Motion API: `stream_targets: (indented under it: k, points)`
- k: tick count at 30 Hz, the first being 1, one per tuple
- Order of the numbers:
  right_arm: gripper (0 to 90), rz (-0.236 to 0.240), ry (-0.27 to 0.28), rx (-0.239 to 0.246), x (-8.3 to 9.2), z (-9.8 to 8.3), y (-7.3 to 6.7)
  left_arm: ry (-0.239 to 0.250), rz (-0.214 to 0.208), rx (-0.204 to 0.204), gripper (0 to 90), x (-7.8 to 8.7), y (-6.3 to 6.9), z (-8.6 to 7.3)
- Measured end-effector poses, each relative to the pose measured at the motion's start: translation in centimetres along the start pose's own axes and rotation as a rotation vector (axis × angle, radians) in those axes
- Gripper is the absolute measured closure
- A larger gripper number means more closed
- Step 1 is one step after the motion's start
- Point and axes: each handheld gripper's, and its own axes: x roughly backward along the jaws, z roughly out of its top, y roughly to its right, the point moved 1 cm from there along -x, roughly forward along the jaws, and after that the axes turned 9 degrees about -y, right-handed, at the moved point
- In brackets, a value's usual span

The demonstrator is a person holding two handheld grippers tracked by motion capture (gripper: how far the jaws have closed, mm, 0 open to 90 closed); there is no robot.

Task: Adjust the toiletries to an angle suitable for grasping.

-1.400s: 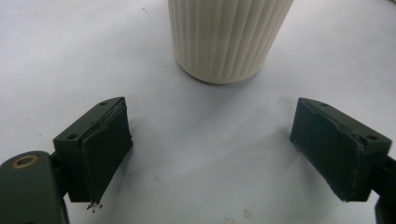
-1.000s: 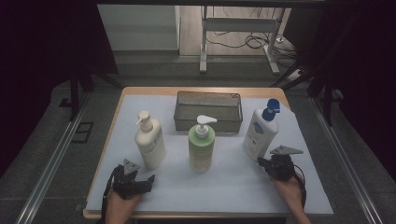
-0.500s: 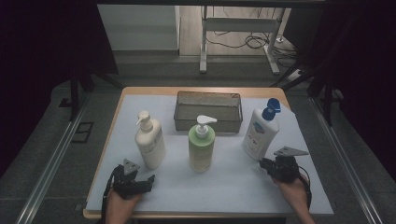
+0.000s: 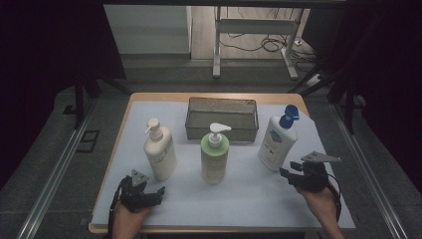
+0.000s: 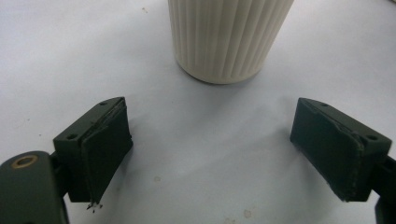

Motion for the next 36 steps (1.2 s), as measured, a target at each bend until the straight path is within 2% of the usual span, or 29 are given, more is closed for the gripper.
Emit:
stream_targets:
  k: [11,19,36]
  points:
    - [31.2,-0.035,0.028,-0.003,1.0,2.6,0.4,-0.002,0.000,-0.002,11.9,0.0,0.0,0.0]
    - [23.4,-0.050,0.039,0.004,0.9,4.3,0.7,-0.001,0.000,-0.003,11.8,0.0,0.0,0.0]
    - [23.6,-0.027,0.079,-0.006,-0.1,7.7,0.6,-0.001,0.000,-0.002,11.9,0.0,0.0,0.0]
